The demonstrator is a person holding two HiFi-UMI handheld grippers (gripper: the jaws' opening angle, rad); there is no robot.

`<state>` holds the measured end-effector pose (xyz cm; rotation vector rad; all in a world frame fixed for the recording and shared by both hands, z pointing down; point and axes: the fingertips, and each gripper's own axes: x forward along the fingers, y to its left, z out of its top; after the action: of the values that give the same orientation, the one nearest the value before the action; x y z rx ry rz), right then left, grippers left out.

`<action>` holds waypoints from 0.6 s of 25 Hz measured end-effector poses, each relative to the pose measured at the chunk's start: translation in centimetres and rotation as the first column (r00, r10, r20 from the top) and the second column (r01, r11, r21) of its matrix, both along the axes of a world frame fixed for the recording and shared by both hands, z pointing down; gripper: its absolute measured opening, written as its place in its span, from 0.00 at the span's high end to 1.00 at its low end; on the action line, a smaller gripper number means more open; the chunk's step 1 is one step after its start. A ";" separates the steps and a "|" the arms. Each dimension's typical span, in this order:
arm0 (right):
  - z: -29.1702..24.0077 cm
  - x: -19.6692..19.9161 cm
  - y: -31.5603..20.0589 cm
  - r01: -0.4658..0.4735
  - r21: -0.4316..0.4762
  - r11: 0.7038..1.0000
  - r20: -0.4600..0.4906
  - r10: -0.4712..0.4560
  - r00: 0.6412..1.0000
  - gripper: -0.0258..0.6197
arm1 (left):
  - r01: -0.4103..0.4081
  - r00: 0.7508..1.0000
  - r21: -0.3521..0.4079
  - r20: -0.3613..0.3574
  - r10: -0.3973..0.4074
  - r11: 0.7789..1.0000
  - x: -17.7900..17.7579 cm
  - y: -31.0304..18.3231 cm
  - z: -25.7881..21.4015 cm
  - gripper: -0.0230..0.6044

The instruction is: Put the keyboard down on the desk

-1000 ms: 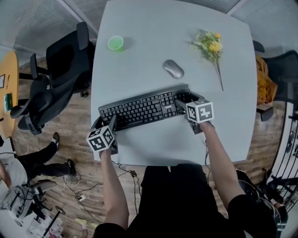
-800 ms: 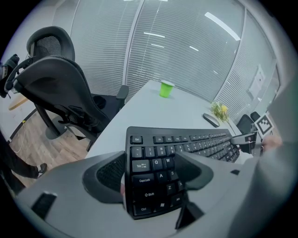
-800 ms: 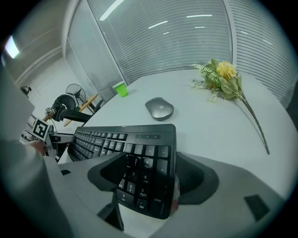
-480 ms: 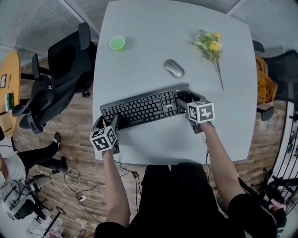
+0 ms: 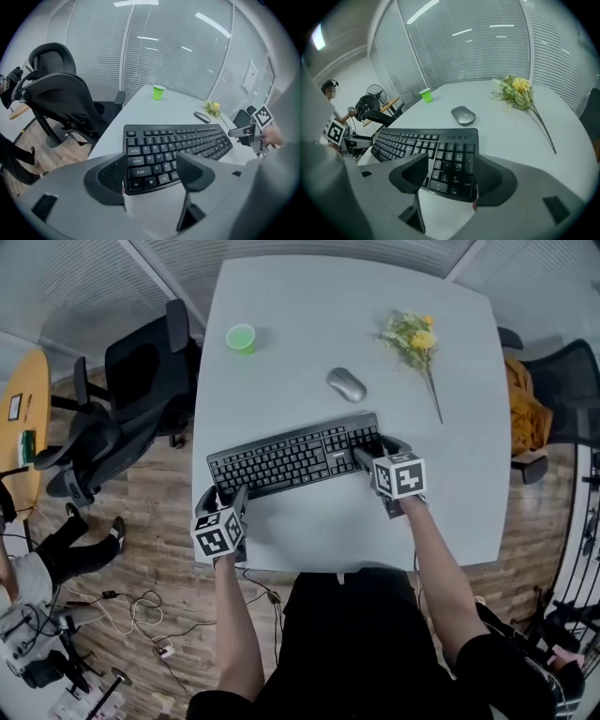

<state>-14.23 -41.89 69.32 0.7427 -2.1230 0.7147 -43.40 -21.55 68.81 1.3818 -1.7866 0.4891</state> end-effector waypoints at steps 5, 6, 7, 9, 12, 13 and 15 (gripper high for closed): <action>-2.1 -0.6 1.5 0.056 0.073 0.996 -0.006 -0.056 0.998 0.49 | -0.005 1.000 0.059 0.010 0.004 0.998 0.9 0.2 -2.0 0.44; -2.5 -0.7 1.9 0.068 0.087 0.994 -0.005 -0.068 0.998 0.49 | -0.010 1.000 0.070 0.013 0.010 0.998 1.2 0.2 -2.5 0.44; -2.8 -0.8 2.4 0.077 0.098 0.992 -0.003 -0.077 0.997 0.50 | -0.017 1.000 0.078 0.016 0.015 0.997 1.5 0.3 -2.9 0.44; -3.6 -1.0 3.4 0.089 0.114 0.990 0.004 -0.090 0.996 0.50 | -0.027 1.000 0.097 0.018 0.025 0.995 2.2 0.5 -3.8 0.44; -5.1 -1.3 4.6 0.100 0.140 0.985 0.026 -0.105 0.994 0.51 | -0.034 0.999 0.138 0.021 0.031 0.990 3.1 0.7 -5.5 0.44; -5.7 -1.4 4.9 0.103 0.152 0.983 0.035 -0.109 0.993 0.51 | -0.037 0.999 0.153 0.024 0.034 0.988 3.3 0.6 -6.0 0.44; -6.9 -1.5 5.5 0.106 0.178 0.978 0.051 -0.116 0.992 0.52 | -0.049 0.999 0.181 0.033 0.043 0.982 3.9 0.5 -7.1 0.44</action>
<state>-15.73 -36.41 62.47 0.6955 -2.2853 0.5016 -39.49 -21.09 61.71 1.5509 -1.8638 0.3793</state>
